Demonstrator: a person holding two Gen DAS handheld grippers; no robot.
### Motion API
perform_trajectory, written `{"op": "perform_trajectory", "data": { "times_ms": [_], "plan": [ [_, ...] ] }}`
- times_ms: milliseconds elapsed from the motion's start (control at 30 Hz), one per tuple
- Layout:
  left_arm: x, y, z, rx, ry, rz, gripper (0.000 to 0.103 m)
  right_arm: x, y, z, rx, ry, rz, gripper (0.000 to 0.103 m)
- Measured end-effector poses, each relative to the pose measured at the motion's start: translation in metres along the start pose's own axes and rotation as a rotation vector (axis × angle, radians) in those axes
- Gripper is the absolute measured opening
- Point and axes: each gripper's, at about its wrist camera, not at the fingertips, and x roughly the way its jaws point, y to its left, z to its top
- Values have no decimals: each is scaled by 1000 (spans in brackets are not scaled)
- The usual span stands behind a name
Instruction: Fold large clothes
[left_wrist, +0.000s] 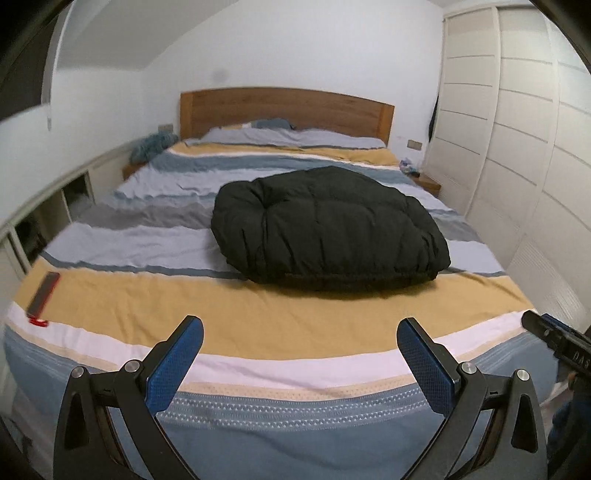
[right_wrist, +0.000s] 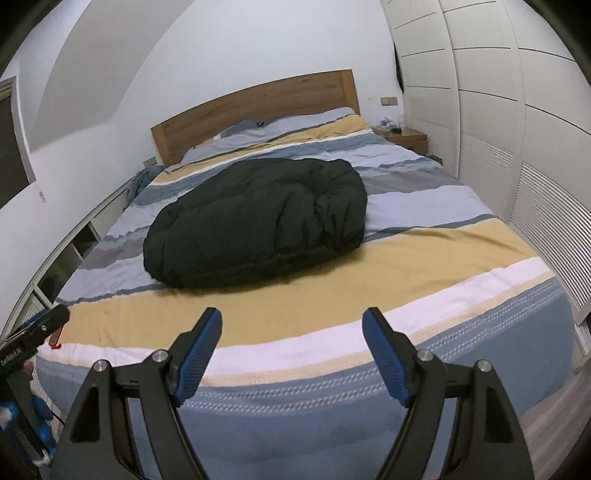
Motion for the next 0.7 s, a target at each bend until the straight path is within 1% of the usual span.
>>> {"op": "perform_trajectory", "data": {
  "times_ms": [100, 233, 367, 500, 700],
  "plan": [
    [-13, -11, -8, -2, -28, 22, 103, -2, 12, -11, -29, 0, 11, 78],
    [-30, -12, -15, -9, -85, 72, 103, -11, 26, -22, -72, -14, 23, 78],
    [-46, -6, -17, -27, -135, 117, 103, -25, 31, -27, -116, -74, -19, 78],
    [-53, -1, -17, -21, -168, 169, 103, -36, 25, -28, -98, -131, -40, 78],
    [-58, -2, -20, -3, -192, 184, 102, -47, 17, -29, -79, -179, -84, 78]
  ]
}}
